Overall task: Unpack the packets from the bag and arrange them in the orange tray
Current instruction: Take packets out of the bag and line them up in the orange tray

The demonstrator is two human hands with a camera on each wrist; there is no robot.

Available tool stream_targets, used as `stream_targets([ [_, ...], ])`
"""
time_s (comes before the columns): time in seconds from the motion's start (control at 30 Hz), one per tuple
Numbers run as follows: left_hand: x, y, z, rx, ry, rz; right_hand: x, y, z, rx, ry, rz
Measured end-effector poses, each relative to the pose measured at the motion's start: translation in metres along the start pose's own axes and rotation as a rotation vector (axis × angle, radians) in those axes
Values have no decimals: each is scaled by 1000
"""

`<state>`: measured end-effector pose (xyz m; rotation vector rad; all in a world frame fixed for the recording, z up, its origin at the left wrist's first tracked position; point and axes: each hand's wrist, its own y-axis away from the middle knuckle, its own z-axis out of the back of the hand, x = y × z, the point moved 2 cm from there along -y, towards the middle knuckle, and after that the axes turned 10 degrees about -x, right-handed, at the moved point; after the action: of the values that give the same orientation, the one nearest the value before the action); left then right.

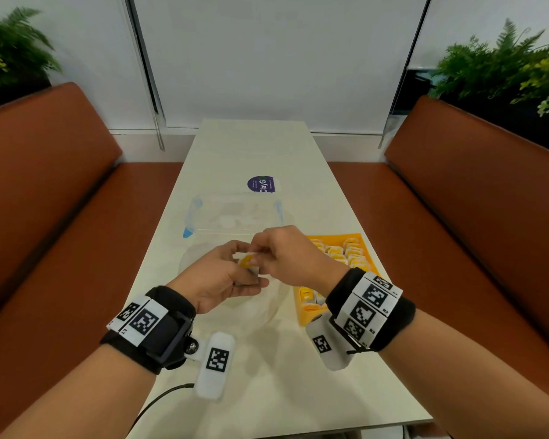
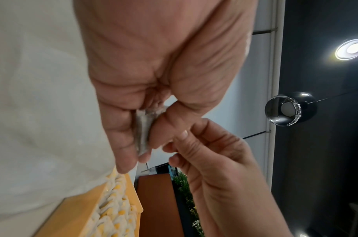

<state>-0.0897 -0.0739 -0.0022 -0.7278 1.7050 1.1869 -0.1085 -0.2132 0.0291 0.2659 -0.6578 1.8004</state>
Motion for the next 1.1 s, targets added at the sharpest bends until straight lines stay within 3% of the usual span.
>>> stream_targets([
  [0.13,2,1,6,-43,-11,3,-3,0,4,-58,-30,-35],
  [0.43,1,4,4,-61,-109,-14,-3,7,20,5,41,-32],
  [0.7,5,0,9,-108,-154,9,-67,36,62,75,272,-287],
  [0.9,5,-4,8,-96,-166,14,-127,64,67,267,526,-446],
  [1.1,7,-8,3,-81,-182,10,-125,64,52,215,420,-411],
])
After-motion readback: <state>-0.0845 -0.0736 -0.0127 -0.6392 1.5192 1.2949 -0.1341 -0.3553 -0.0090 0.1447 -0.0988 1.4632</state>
